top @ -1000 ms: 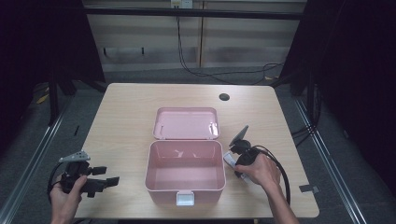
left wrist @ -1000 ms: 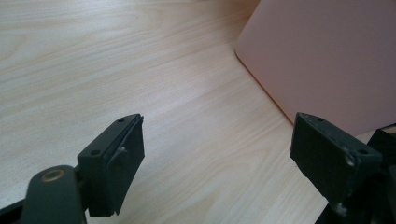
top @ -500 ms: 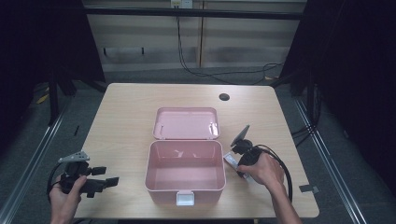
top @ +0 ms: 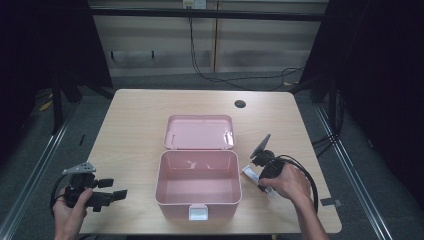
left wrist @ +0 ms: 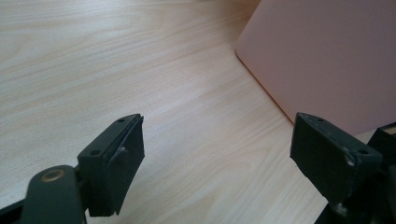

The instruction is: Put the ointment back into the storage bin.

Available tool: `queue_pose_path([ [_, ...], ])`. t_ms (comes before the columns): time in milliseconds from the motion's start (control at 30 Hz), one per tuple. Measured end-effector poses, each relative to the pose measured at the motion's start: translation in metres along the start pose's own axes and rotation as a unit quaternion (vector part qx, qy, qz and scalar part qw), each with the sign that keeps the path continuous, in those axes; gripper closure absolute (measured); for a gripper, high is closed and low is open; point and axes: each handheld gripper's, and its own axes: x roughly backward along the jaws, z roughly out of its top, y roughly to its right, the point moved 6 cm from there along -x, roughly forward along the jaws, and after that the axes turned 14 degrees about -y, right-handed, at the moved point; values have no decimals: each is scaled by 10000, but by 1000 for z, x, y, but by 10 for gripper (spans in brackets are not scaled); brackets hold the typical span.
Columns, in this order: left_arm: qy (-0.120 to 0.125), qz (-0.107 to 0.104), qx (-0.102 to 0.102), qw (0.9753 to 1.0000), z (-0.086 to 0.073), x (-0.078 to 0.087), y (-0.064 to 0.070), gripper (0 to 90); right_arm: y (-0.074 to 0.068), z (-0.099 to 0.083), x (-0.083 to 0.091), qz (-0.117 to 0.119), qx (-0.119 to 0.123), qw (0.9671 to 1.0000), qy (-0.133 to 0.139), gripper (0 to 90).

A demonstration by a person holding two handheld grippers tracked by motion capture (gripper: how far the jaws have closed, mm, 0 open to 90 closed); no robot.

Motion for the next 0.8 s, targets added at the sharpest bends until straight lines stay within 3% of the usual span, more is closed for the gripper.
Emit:
queue_pose_path([
  [233, 20, 24, 26, 10000, 0, 1, -1, 176, -2, -7, 2, 65, 164, 9998, -49, 720],
  [800, 29, 17, 37, 10000, 0, 0, -1, 177, 9, -32, 20, 59, 286, 9996, 23, 719],
])
